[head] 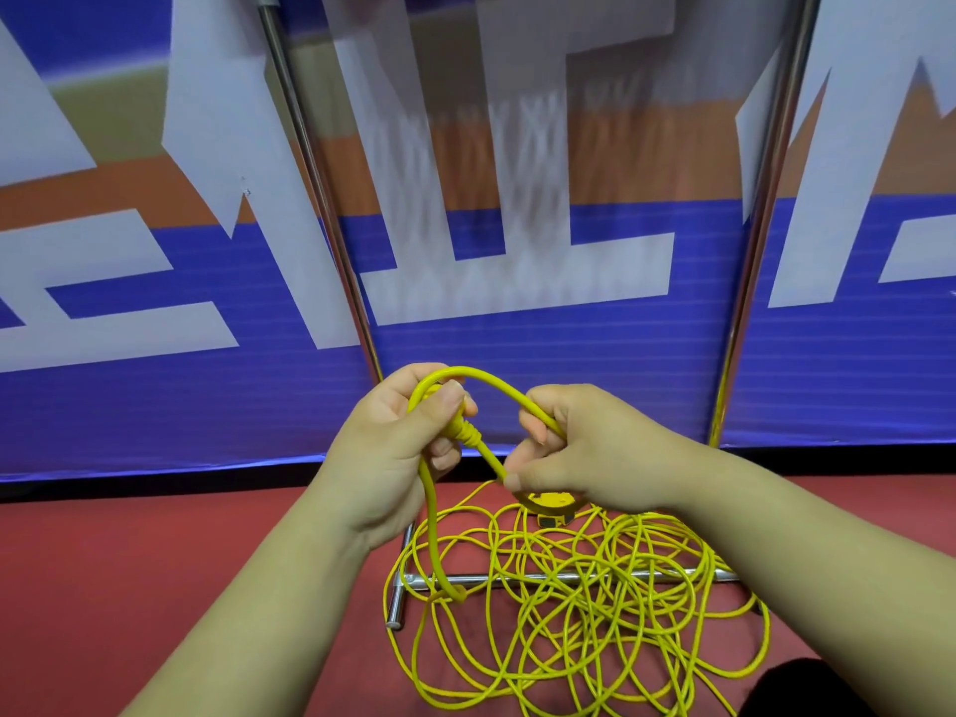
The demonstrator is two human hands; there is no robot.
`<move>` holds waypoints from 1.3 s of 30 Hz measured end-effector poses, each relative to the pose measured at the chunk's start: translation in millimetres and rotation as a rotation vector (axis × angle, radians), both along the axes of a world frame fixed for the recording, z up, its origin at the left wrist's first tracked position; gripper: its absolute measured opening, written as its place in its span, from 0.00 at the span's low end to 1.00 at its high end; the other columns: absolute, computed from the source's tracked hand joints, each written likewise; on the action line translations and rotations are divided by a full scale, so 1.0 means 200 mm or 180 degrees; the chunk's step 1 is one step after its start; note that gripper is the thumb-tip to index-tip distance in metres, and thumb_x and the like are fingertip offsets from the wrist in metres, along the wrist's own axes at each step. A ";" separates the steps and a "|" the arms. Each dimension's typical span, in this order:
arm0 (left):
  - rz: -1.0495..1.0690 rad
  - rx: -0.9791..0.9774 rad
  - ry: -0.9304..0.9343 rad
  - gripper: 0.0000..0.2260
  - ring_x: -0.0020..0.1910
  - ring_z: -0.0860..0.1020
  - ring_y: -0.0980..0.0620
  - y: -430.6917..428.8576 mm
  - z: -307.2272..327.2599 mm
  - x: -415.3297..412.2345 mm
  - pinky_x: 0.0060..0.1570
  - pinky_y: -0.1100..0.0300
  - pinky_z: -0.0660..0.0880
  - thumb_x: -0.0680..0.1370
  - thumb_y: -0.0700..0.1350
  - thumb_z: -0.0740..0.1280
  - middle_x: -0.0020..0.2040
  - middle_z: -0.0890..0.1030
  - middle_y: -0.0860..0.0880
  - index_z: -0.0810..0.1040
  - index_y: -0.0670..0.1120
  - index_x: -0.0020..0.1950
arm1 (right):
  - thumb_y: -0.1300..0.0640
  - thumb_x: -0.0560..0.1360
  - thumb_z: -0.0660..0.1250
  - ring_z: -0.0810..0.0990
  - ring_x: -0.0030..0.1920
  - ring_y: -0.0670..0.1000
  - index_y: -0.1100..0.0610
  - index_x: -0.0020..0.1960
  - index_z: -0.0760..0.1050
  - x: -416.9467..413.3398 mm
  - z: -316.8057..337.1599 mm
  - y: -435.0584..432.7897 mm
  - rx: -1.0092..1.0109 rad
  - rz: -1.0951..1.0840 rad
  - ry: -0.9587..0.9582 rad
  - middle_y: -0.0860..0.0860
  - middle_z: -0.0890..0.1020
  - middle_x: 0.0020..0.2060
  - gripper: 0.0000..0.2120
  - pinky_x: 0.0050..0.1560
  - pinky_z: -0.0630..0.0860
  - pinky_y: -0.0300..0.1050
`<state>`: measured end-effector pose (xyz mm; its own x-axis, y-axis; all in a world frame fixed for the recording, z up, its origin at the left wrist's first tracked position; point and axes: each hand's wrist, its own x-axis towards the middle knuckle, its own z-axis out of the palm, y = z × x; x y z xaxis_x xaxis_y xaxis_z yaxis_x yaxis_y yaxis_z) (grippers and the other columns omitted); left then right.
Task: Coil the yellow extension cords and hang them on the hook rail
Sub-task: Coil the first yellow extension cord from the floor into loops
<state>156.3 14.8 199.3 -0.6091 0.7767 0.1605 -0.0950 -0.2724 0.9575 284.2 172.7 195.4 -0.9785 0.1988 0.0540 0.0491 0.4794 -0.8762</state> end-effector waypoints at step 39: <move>0.0401 -0.1317 0.0352 0.11 0.45 0.83 0.53 0.02 -0.12 -0.04 0.53 0.52 0.77 0.85 0.47 0.60 0.44 0.85 0.48 0.78 0.42 0.52 | 0.51 0.76 0.71 0.75 0.32 0.50 0.57 0.36 0.77 0.01 -0.01 0.10 -0.1343 -0.1162 0.0522 0.51 0.78 0.29 0.13 0.41 0.75 0.47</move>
